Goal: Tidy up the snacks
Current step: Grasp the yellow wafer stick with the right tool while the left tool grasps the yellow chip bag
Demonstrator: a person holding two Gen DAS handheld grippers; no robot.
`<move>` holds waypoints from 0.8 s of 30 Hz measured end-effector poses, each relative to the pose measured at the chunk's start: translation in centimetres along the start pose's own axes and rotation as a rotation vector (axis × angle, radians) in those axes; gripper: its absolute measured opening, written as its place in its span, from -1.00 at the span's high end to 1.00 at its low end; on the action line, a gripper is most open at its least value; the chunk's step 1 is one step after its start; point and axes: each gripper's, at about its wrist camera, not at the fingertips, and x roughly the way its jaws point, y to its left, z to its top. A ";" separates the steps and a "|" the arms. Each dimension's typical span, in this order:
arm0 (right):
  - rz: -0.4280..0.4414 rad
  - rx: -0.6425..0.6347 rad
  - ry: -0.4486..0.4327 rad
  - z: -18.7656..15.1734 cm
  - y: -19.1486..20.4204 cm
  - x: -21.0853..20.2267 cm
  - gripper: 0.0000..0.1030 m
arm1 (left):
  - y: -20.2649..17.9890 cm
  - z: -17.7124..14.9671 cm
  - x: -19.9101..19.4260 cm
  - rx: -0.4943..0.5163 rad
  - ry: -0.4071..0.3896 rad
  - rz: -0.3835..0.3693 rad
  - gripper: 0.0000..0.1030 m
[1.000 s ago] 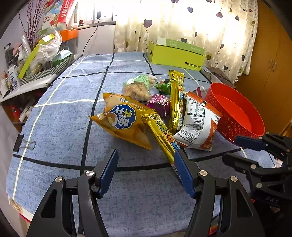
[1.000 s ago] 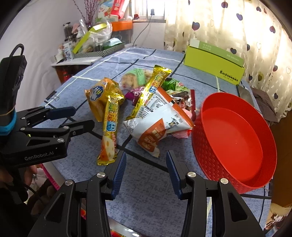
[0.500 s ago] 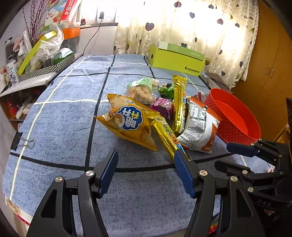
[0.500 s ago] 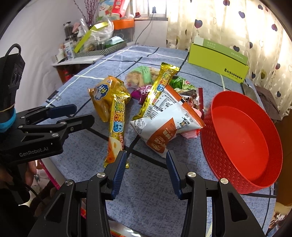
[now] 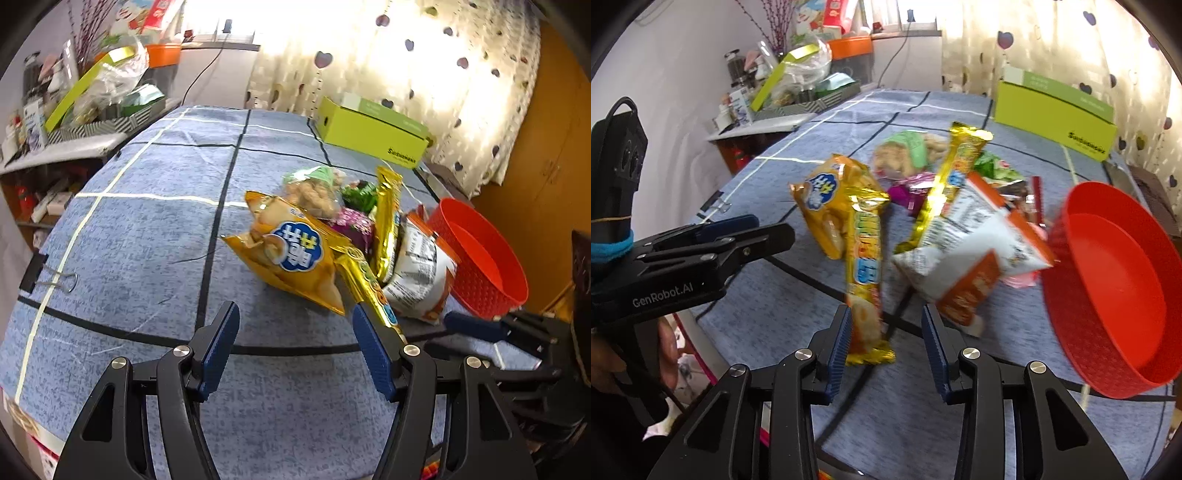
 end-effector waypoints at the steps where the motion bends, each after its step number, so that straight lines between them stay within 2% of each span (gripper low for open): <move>1: 0.002 0.000 0.003 0.1 0.2 0.3 0.29 | 0.4 0.1 0.0 -0.014 -0.002 -0.003 -0.26; 9: 0.006 0.031 0.033 1.2 0.2 2.9 0.29 | 2.2 0.6 0.6 -0.087 0.007 -0.042 -0.28; 10: 0.004 0.029 0.032 1.2 0.3 3.1 0.33 | 2.3 0.6 0.8 -0.095 0.011 -0.052 -0.31; 11: 0.002 0.024 0.032 1.3 0.3 3.2 0.55 | 2.4 0.8 1.0 -0.103 0.015 -0.062 -0.33; 14: -0.021 0.001 0.019 1.3 0.6 3.4 0.61 | 2.4 1.0 1.4 -0.124 0.019 -0.090 -0.35; 24: -0.064 0.004 -0.084 2.5 -0.6 -1.0 0.62 | 1.8 2.2 3.4 -0.186 0.043 -0.146 -0.35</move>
